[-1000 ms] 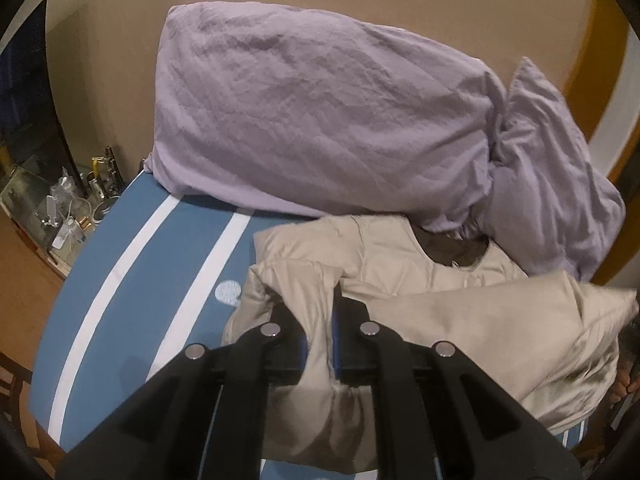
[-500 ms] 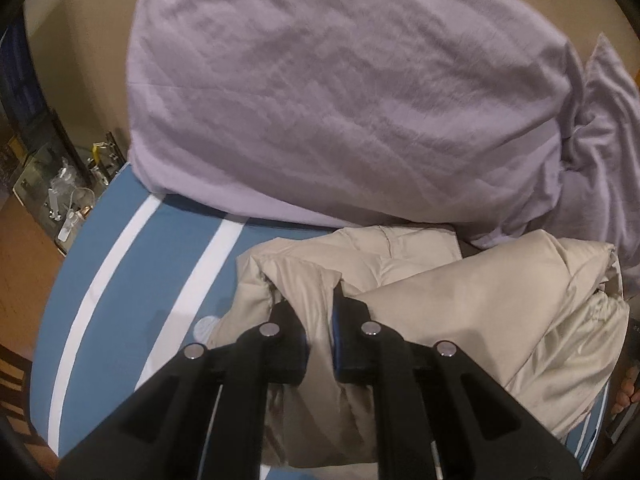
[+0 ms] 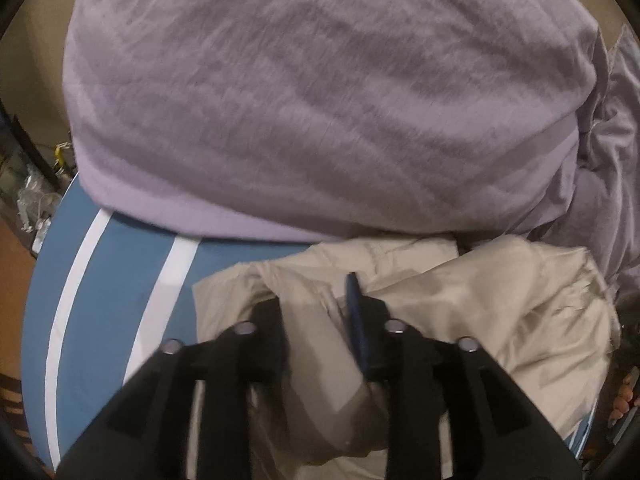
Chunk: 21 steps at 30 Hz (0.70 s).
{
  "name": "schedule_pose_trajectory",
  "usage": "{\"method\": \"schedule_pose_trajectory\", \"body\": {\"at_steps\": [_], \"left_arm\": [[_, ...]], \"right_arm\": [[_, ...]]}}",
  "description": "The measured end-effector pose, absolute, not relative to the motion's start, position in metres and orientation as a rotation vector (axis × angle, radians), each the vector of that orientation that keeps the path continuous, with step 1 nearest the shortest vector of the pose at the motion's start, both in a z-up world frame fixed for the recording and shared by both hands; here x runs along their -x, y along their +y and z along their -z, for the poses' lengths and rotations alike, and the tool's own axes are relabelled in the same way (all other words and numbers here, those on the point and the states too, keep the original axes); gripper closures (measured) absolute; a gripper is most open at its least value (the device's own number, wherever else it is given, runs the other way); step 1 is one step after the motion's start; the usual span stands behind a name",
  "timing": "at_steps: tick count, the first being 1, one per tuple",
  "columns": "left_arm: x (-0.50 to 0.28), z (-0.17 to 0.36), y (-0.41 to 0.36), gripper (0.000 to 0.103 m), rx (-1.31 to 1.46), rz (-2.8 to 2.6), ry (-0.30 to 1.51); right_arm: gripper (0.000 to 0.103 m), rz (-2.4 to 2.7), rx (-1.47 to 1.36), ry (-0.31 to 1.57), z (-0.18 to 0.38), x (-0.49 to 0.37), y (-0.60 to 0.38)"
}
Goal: Fold large clothes
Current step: 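Lift the hem with both grippers and fold it toward the collar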
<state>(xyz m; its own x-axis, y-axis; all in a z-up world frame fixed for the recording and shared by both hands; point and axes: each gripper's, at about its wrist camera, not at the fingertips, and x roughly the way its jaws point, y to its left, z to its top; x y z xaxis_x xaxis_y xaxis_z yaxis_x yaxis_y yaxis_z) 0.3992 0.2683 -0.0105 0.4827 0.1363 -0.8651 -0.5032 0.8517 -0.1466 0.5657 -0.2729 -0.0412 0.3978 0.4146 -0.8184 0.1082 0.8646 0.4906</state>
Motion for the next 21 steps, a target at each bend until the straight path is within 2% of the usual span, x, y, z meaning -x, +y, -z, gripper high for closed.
{"method": "schedule_pose_trajectory", "body": {"at_steps": [2, 4, 6, 15, 21], "left_arm": [[-0.401, 0.003, 0.27, 0.051, 0.405, -0.395, 0.971], [-0.403, -0.005, 0.269, 0.038, 0.36, -0.418, 0.949], [-0.402, -0.015, 0.265, 0.031, 0.303, -0.445, 0.915], [-0.4, -0.042, 0.217, 0.026, 0.23, -0.365, 0.861], [-0.394, -0.037, 0.175, 0.022, 0.207, -0.341, 0.861]], "right_arm": [[0.044, -0.194, -0.497, 1.131, 0.03, -0.561, -0.277], [0.042, -0.188, -0.465, 1.096, 0.016, -0.555, -0.279], [0.042, -0.203, -0.435, 1.074, 0.004, -0.551, -0.273], [0.042, -0.406, -0.263, 1.087, -0.012, -0.529, -0.187], [0.042, -0.563, -0.076, 1.117, -0.009, -0.506, -0.096]]}}
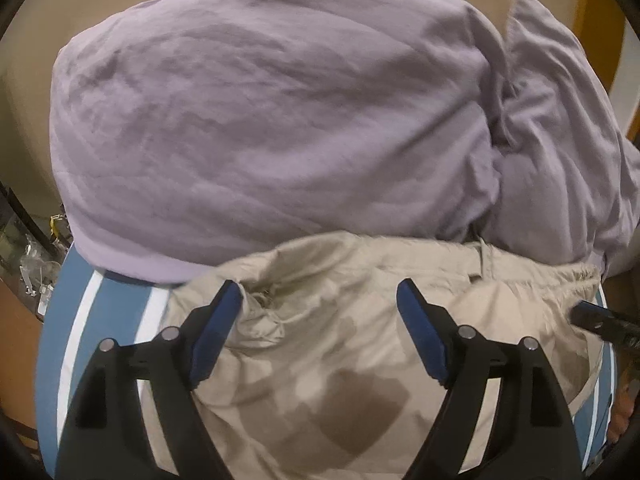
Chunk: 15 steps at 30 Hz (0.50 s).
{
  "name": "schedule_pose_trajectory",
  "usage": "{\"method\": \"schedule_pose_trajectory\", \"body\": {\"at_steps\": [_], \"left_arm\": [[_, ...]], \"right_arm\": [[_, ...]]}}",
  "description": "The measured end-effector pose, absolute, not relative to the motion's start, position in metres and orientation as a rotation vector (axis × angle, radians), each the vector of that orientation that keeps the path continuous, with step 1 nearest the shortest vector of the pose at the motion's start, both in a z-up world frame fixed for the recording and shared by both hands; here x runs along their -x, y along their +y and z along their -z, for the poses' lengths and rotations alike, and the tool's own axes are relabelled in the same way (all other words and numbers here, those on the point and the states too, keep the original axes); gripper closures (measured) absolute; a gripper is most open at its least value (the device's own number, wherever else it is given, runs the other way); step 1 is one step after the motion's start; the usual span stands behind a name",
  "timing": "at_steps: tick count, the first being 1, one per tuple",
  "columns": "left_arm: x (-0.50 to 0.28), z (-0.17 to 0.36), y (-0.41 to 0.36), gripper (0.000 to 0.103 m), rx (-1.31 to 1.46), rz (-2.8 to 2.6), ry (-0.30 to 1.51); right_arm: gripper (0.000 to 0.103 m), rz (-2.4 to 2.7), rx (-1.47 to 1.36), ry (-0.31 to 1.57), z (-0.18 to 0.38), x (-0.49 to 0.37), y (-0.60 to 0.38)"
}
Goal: Fold large clothes
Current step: 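Lift the hem with both grippers and fold it toward the collar, then lower the hem onto the collar and open both grippers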
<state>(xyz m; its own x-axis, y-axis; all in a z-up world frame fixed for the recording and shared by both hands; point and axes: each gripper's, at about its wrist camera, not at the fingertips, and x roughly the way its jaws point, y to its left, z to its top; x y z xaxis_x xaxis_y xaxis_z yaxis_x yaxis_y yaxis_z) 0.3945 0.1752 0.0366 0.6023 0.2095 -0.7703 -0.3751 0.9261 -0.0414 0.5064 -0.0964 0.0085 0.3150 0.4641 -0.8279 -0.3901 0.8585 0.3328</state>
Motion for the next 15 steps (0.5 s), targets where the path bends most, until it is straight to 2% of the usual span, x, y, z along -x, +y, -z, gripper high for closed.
{"method": "schedule_pose_trajectory", "body": {"at_steps": [5, 6, 7, 8, 10, 13, 15], "left_arm": [[-0.381, -0.034, 0.161, 0.022, 0.19, -0.371, 0.83], [-0.378, -0.034, 0.159, 0.022, 0.182, -0.374, 0.818], [-0.376, -0.035, 0.16, 0.022, 0.173, -0.374, 0.811], [-0.374, -0.035, 0.157, 0.022, 0.164, -0.374, 0.807], [-0.372, -0.037, 0.154, 0.022, 0.148, -0.37, 0.804], [-0.373, -0.036, 0.153, 0.022, 0.158, -0.356, 0.81], [-0.375, -0.034, 0.151, 0.022, 0.17, -0.341, 0.814]], "right_arm": [[0.044, -0.595, 0.034, 1.139, 0.008, -0.499, -0.047], [0.048, -0.59, 0.059, 1.141, 0.013, -0.499, -0.042], [0.066, -0.585, 0.091, 1.142, 0.019, -0.498, -0.037], [0.075, -0.584, 0.106, 1.145, 0.022, -0.497, -0.035], [0.087, -0.577, 0.107, 1.134, 0.027, -0.498, -0.036], [0.095, -0.577, 0.068, 1.121, 0.023, -0.505, -0.041], [0.097, -0.57, 0.057, 1.11, 0.02, -0.51, -0.044]]}}
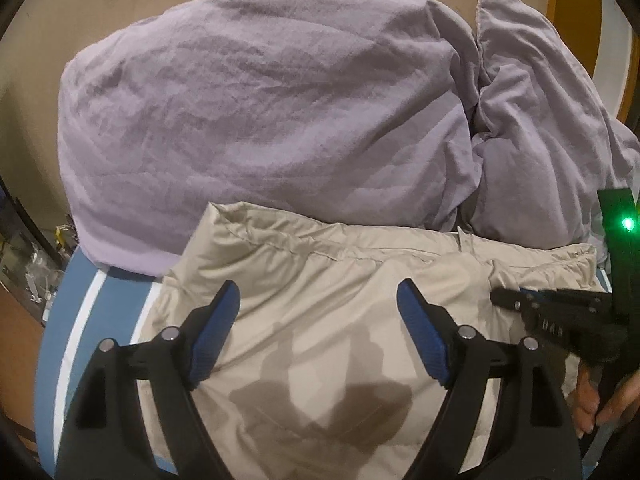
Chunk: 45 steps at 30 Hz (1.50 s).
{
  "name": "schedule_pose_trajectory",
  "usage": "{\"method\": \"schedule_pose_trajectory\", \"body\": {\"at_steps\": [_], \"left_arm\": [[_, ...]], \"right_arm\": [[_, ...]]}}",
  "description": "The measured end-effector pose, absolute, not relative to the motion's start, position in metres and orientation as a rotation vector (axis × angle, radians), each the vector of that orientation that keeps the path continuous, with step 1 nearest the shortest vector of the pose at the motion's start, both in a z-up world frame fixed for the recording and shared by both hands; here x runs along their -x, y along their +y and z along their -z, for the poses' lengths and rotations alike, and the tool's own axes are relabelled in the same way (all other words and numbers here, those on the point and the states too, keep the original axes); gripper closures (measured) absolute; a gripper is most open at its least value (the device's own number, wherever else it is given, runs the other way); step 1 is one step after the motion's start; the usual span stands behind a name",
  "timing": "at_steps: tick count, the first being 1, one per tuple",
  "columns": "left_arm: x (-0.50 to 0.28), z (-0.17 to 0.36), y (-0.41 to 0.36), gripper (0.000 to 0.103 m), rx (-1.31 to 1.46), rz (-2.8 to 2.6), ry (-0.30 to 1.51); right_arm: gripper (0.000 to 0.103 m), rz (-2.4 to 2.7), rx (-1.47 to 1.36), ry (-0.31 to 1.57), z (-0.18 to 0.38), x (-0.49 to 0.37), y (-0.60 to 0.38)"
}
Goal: Fold large clothes
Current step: 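Lower the hem onto the collar and open both grippers, then grasp the folded jacket edge with the left gripper while the right gripper grasps beside it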
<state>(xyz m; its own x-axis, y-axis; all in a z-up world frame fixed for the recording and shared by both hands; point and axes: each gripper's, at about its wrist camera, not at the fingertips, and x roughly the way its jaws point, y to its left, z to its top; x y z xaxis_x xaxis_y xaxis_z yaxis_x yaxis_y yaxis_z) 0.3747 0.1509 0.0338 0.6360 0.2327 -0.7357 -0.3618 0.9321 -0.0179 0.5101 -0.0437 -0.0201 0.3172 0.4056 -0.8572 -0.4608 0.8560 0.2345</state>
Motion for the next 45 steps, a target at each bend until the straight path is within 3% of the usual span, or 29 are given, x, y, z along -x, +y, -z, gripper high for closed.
{"method": "schedule_pose_trajectory", "body": {"at_steps": [18, 21, 22, 23, 30, 45], "left_arm": [[-0.421, -0.01, 0.1, 0.022, 0.144, -0.189, 0.868], [-0.426, -0.001, 0.099, 0.022, 0.135, -0.194, 0.889], [-0.427, 0.0, 0.099, 0.022, 0.133, -0.195, 0.892], [-0.427, 0.001, 0.098, 0.022, 0.128, -0.196, 0.889], [-0.429, 0.006, 0.098, 0.022, 0.07, -0.219, 0.862], [-0.442, 0.048, 0.122, 0.018, 0.114, -0.274, 0.883]], "right_arm": [[0.099, -0.505, 0.036, 1.116, 0.043, -0.538, -0.032], [0.078, -0.524, 0.016, 1.1, 0.029, -0.533, -0.048], [0.058, -0.528, 0.004, 1.079, 0.021, -0.529, -0.057], [0.046, -0.531, -0.004, 1.055, 0.015, -0.527, -0.063], [0.045, -0.402, 0.088, 0.859, -0.008, -0.5, -0.119], [0.044, -0.244, 0.152, 0.916, 0.053, -0.519, -0.135]]}}
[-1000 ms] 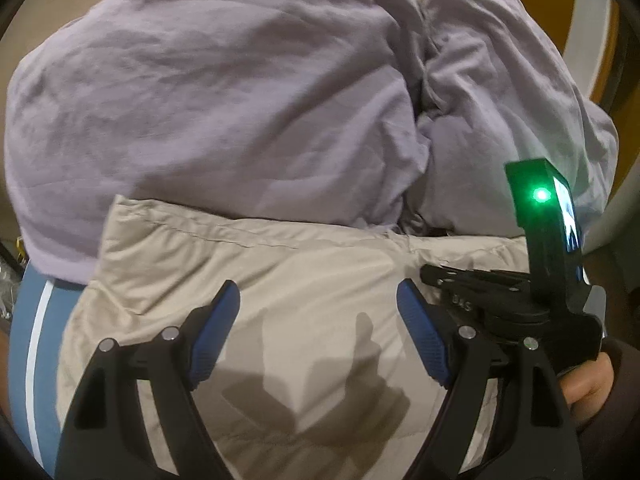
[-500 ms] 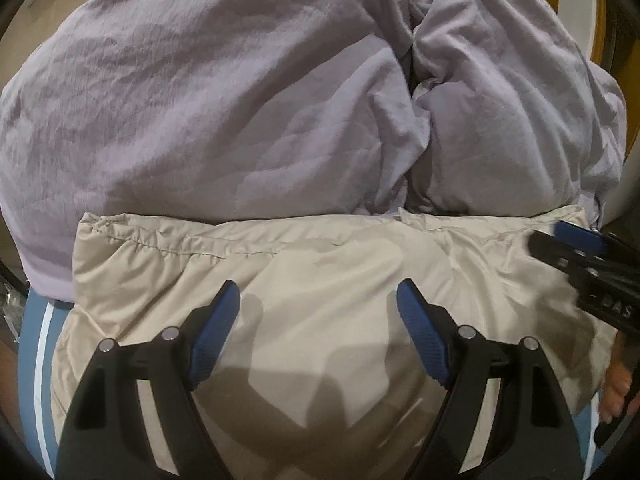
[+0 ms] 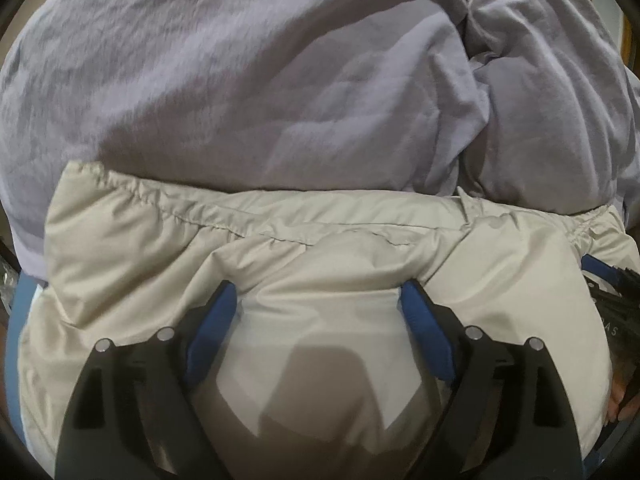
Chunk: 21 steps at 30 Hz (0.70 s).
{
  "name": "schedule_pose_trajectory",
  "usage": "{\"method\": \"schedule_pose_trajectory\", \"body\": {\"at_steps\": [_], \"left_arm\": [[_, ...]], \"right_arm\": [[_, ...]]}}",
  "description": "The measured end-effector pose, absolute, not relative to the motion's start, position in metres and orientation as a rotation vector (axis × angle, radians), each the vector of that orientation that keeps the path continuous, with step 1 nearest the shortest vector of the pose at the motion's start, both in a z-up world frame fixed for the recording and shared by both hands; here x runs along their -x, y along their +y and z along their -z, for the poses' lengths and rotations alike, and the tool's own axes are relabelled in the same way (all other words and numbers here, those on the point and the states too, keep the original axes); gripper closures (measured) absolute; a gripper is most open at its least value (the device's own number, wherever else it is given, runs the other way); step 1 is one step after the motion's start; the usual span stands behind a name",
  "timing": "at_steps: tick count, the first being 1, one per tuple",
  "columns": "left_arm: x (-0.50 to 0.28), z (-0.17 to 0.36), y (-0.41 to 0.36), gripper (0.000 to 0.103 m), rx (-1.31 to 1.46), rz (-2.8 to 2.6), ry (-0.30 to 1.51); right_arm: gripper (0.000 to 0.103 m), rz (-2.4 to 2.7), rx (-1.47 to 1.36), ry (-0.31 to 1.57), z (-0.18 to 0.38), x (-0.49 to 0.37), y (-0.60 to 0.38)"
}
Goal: Fold large clothes
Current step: 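Grasp the folded jacket edge with the left gripper while the right gripper grasps beside it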
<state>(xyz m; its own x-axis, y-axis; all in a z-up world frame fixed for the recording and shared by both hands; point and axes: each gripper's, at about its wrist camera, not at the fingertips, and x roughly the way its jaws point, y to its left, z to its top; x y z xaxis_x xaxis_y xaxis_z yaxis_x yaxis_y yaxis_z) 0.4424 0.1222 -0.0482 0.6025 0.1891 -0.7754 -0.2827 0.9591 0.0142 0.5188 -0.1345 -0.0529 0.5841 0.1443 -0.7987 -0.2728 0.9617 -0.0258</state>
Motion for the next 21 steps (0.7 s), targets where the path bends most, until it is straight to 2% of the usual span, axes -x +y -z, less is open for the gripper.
{"method": "schedule_pose_trajectory", "body": {"at_steps": [14, 16, 21], "left_arm": [[-0.44, 0.072, 0.133, 0.014, 0.153, -0.304, 0.863], [-0.438, 0.077, 0.132, 0.013, 0.152, -0.307, 0.863], [-0.44, 0.086, 0.13, 0.013, 0.135, -0.316, 0.881]], "right_arm": [[0.042, -0.221, 0.19, 0.873, 0.074, -0.531, -0.136], [0.042, -0.217, 0.198, 0.869, 0.093, -0.528, -0.129], [0.042, -0.203, 0.227, 0.911, 0.099, -0.528, -0.111]]}}
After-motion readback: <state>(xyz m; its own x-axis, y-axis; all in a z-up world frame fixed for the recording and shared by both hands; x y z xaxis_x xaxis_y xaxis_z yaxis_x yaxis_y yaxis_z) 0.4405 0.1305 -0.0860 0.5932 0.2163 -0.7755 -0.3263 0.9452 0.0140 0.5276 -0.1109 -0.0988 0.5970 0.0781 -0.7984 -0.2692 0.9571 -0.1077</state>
